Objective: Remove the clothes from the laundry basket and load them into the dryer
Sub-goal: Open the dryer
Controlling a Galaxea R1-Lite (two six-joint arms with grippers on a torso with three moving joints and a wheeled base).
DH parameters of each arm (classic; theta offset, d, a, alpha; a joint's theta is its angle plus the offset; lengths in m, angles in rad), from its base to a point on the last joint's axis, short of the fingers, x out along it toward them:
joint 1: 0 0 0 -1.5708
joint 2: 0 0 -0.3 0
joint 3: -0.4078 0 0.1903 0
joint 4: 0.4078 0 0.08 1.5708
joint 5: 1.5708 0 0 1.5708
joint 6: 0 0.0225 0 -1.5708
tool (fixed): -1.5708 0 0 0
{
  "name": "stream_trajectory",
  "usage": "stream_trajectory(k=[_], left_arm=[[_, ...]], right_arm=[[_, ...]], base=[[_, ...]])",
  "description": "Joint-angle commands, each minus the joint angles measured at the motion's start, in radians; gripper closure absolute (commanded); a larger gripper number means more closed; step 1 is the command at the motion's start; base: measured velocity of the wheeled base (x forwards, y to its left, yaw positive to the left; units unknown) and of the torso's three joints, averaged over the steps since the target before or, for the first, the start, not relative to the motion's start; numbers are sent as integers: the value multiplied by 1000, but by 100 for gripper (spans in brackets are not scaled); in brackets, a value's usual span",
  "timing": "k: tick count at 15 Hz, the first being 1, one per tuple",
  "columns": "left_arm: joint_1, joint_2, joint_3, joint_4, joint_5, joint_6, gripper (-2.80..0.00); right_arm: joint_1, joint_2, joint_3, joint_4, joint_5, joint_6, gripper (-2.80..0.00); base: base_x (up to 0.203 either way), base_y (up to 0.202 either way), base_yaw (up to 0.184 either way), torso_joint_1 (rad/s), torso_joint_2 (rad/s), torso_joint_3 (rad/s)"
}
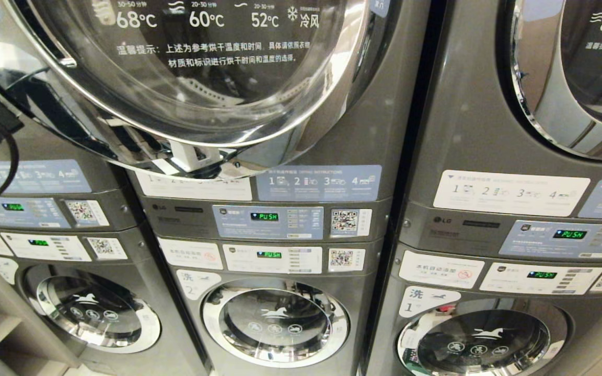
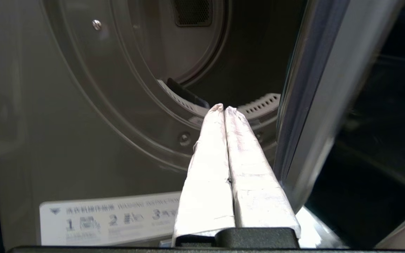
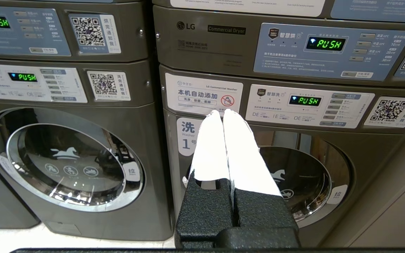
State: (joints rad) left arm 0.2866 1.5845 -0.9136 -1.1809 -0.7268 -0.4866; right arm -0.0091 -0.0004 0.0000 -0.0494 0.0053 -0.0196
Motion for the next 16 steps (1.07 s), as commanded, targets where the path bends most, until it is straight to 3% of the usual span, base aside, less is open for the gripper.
stream_trajectory(k=[1,6,10,16], left_arm=[[-1,-97,68,-5,-4,-4,0],[-26,-295,266,0,-5,-4,0],[-75,-399,328,25,-5,-4,0],[-155,-601,321,259,-4,-1,0]], right_arm=[[0,0,18,0,1,0,0],[0,0,18,-1,1,-2,0],[0,0,18,0,1,-2,0],[0,0,18,0,1,0,0]], base=[[0,0,0,0,0,0],[0,0,0,0,0,0],[0,0,0,0,0,0],[0,0,0,0,0,0]])
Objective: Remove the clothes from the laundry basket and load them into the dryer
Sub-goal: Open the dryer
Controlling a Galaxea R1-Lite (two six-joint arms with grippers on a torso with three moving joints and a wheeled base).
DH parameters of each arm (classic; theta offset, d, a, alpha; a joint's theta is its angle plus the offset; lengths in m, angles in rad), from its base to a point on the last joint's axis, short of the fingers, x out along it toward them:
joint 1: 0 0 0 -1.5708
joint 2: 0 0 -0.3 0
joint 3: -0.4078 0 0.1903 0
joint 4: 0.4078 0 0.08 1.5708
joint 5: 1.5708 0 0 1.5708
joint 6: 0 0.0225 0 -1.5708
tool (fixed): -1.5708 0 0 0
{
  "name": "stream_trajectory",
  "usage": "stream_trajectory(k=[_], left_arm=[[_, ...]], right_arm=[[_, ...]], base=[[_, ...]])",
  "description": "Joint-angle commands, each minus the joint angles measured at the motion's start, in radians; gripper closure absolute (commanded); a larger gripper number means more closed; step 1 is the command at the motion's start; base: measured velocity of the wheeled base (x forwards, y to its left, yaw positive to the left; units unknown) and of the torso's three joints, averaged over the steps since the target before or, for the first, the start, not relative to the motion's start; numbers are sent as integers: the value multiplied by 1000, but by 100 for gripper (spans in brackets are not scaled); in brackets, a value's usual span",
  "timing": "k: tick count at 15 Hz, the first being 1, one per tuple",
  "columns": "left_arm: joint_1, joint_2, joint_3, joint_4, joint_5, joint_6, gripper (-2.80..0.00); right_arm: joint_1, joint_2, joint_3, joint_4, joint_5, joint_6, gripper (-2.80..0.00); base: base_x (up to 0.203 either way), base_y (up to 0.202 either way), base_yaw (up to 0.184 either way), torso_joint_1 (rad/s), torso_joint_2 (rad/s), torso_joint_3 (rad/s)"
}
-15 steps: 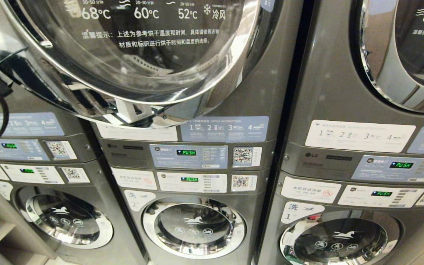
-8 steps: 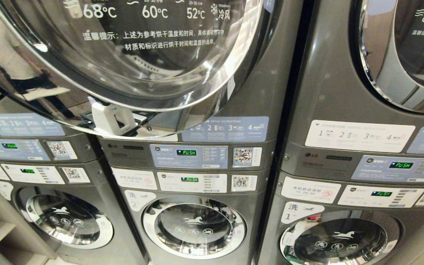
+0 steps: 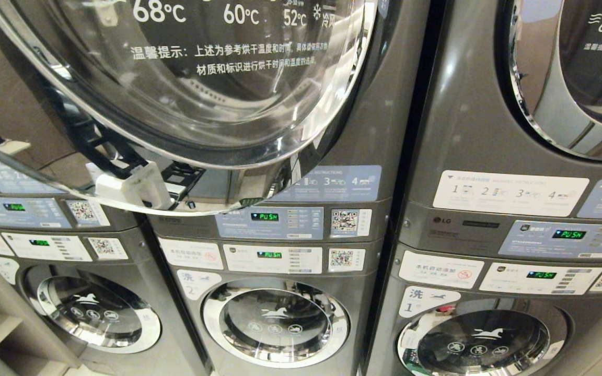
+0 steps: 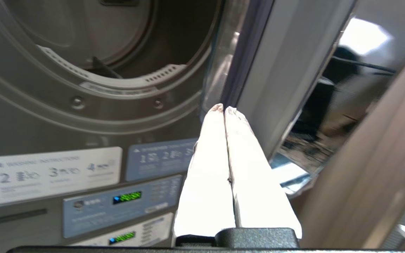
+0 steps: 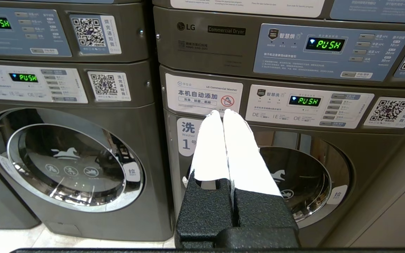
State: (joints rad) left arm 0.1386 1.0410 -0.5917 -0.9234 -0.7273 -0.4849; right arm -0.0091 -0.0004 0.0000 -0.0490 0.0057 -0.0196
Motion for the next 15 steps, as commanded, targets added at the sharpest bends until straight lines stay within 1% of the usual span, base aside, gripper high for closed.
stream_trajectory(k=[1,3,5,7,12,13,15], left_arm=[[-20,-85,0,40,-4,-3,0],[-55,-117,3,87,-5,1,0],[-85,-118,1,98,-6,21,0],[-131,-109,0,104,-6,34,0],[-244,-99,-2,156,-6,118,0],[-265,-96,-3,160,-6,126,0],[-283,-79,-6,161,-6,136,0]], right_arm=[[0,0,18,0,0,0,0],[0,0,18,0,0,0,0],[0,0,18,-2,0,0,0],[0,1,18,0,0,0,0],[0,1,17,0,0,0,0],[0,0,17,1,0,0,0],[0,0,17,1,0,0,0]], base=[[0,0,0,0,0,0],[0,0,0,0,0,0],[0,0,0,0,0,0],[0,0,0,0,0,0],[0,0,0,0,0,0],[0,0,0,0,0,0],[0,0,0,0,0,0]])
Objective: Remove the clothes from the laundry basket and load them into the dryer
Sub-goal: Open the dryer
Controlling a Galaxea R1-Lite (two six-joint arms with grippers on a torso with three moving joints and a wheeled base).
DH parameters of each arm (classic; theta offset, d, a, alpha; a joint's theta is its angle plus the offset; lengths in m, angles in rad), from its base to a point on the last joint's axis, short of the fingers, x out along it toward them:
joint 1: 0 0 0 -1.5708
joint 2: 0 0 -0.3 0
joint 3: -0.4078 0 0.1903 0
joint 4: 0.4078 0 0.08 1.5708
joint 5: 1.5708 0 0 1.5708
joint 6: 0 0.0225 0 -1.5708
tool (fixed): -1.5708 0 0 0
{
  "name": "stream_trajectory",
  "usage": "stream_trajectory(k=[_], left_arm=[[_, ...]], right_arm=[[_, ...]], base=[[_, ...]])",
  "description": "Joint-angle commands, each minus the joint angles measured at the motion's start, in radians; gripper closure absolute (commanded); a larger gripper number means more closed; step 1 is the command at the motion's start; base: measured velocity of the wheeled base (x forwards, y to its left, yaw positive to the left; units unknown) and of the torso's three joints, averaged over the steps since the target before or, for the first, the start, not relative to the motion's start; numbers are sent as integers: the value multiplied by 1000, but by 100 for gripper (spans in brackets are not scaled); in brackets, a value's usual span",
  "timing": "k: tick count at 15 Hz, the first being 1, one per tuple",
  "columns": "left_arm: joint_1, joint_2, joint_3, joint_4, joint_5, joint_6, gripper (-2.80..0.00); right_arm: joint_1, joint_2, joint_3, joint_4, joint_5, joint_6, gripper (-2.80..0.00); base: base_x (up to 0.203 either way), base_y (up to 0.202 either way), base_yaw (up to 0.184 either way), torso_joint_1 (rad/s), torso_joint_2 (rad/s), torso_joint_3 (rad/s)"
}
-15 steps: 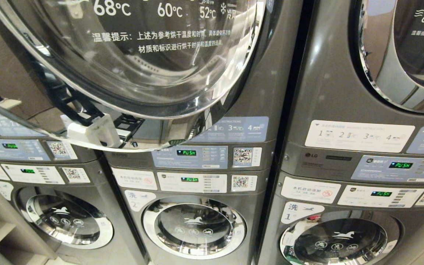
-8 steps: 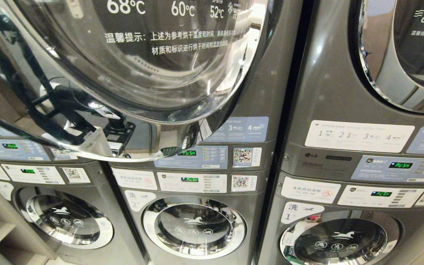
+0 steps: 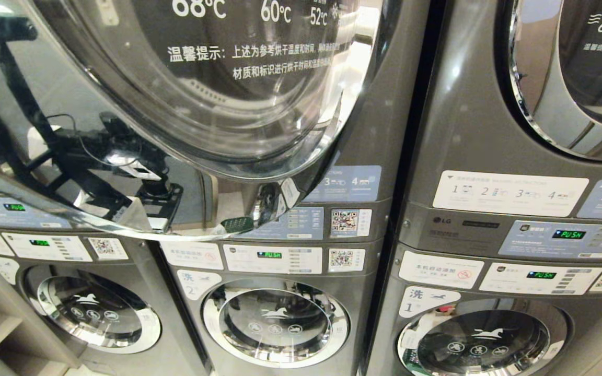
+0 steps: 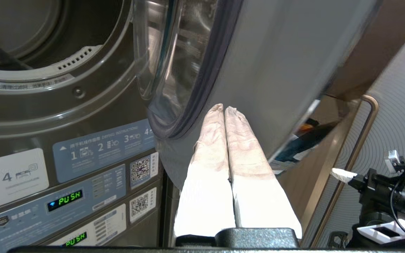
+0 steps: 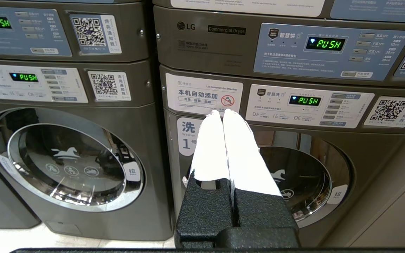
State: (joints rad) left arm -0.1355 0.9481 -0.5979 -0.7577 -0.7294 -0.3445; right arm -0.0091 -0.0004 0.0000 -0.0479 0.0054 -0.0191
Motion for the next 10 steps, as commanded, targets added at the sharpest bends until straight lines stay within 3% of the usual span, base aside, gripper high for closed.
stream_trajectory(k=[1,10], left_arm=[[-15,24,-7,-5,-4,3,0],[-182,133,-77,-3,1,65,0]], right_arm=[[0,0,17,-1,1,-1,0],[0,0,17,0,1,-1,0]], base=[[0,0,0,0,0,0],[0,0,0,0,0,0]])
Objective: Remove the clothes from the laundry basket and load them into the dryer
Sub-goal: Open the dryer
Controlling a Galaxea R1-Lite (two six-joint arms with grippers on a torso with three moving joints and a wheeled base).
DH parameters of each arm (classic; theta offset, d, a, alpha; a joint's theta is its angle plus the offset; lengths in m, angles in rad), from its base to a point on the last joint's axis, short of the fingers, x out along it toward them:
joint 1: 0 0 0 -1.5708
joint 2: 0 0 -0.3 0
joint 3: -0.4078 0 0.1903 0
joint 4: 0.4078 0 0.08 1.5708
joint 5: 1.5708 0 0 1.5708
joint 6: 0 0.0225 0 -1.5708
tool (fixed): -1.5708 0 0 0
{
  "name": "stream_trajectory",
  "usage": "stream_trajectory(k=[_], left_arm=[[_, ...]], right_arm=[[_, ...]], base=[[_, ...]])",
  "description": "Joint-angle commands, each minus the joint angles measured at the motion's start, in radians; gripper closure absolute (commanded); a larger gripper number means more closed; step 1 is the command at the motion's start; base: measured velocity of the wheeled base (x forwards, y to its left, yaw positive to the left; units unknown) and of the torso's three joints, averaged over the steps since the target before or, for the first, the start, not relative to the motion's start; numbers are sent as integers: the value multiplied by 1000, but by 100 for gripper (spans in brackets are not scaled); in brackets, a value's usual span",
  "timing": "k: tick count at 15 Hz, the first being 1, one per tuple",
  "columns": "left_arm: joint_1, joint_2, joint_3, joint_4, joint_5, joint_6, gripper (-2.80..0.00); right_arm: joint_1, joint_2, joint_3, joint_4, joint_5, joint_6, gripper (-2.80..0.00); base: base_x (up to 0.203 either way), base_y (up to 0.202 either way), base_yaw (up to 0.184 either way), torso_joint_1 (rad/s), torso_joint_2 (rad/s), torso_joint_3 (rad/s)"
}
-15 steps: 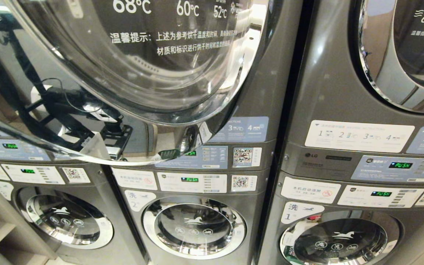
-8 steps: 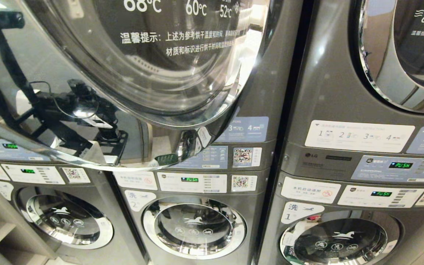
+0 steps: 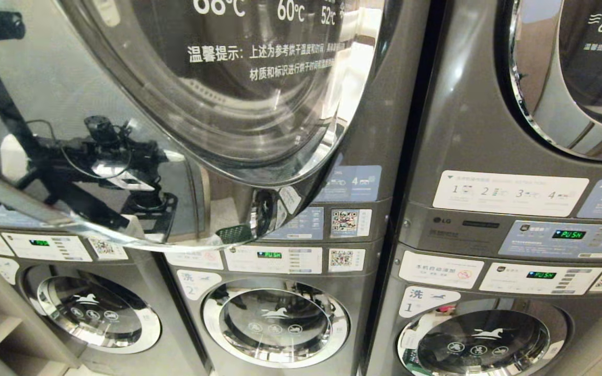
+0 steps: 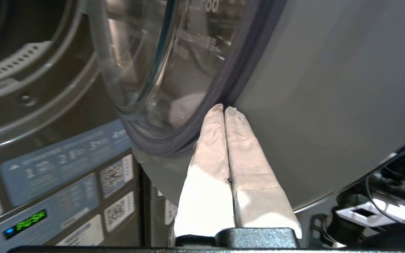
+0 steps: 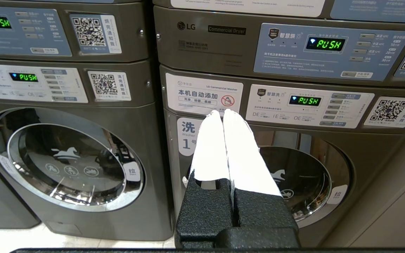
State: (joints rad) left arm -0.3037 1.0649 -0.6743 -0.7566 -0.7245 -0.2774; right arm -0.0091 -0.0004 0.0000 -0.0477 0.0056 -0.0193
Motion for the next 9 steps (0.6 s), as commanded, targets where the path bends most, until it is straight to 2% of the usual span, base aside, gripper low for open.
stream_trajectory(k=[1,6,9], left_arm=[[-18,18,-2,-4,-3,-2,0],[-81,26,-4,-4,-1,0,0],[-127,56,-19,-4,1,42,0]], right_arm=[[0,0,17,0,1,-1,0],[0,0,17,0,1,-1,0],[0,0,16,0,1,-1,0]], base=[[0,0,0,0,0,0],[0,0,0,0,0,0],[0,0,0,0,0,0]])
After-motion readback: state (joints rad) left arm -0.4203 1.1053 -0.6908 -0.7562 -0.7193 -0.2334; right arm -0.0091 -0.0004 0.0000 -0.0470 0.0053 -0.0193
